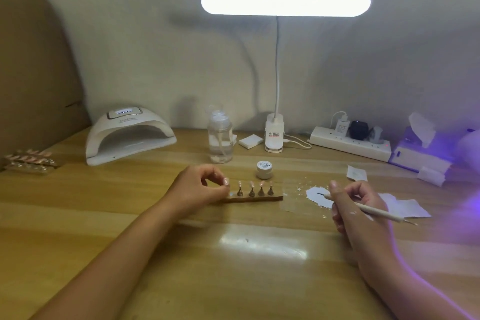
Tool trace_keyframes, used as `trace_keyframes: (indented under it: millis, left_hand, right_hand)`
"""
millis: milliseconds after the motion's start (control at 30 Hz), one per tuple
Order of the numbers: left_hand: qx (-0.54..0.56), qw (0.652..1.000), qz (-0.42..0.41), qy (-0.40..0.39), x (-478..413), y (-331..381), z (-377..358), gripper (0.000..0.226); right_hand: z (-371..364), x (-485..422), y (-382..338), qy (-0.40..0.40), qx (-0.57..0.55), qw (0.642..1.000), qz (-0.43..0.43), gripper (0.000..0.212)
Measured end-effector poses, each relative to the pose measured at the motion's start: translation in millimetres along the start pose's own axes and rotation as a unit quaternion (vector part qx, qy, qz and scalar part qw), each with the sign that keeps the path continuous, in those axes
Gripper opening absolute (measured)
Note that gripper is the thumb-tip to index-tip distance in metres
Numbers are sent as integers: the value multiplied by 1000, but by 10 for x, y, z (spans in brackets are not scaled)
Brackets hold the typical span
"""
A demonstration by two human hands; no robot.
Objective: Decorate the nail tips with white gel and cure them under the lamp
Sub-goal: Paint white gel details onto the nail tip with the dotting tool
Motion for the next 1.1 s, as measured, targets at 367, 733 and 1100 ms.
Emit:
trace_keyframes:
  millis: [367, 733, 1100]
  left_hand:
    - [-70, 997, -8, 14, 7, 5, -131, 14]
    - [-269, 942, -125, 156, 108, 322, -378, 19]
    - [-233, 929, -206, 200, 307, 430, -366, 15]
  right_hand:
    - [-16, -7, 12, -2, -1, 1000, 8, 32]
    - [-18, 4, -26, 1, 0, 1000, 6, 31]
    - [10, -21, -42, 20, 3, 999, 24, 27]
Point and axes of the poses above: each hand's wrist, its own x-axis away from the middle knuckle, its own z-axis out of the back of the hand, y = z × x, the point moved 5 cm from there along -x, towards the middle knuckle, and after that the axes turned 15 degrees about z, right-handed, at the moved point
